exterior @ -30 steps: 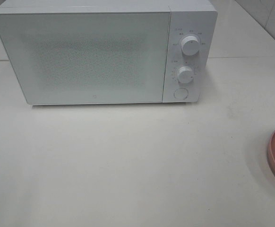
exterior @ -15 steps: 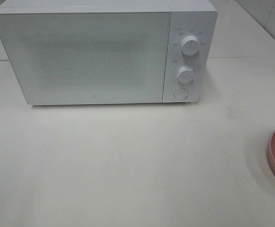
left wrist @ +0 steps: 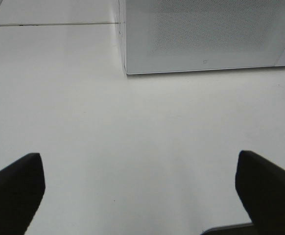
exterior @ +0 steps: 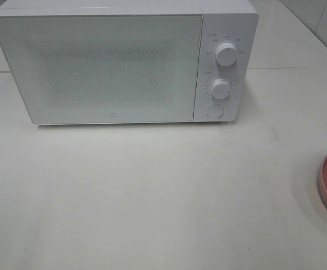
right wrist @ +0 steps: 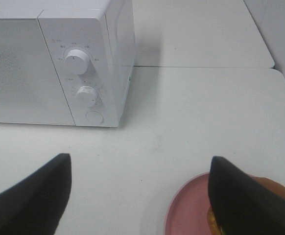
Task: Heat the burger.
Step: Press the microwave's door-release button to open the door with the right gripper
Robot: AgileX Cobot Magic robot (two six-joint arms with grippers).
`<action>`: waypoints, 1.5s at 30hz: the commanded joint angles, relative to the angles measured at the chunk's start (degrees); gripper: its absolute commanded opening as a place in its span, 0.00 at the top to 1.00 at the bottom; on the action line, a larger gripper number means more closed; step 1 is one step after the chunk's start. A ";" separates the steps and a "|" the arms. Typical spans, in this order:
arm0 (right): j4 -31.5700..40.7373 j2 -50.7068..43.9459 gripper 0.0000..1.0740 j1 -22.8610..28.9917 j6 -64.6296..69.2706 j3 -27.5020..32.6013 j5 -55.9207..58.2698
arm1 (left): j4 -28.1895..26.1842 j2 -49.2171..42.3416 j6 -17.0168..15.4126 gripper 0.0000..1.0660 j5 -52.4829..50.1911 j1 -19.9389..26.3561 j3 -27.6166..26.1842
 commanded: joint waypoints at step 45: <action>1.26 44.75 0.30 -0.17 -4.70 19.08 -83.25 | -0.17 -1.03 -0.06 0.08 -0.86 -0.29 0.11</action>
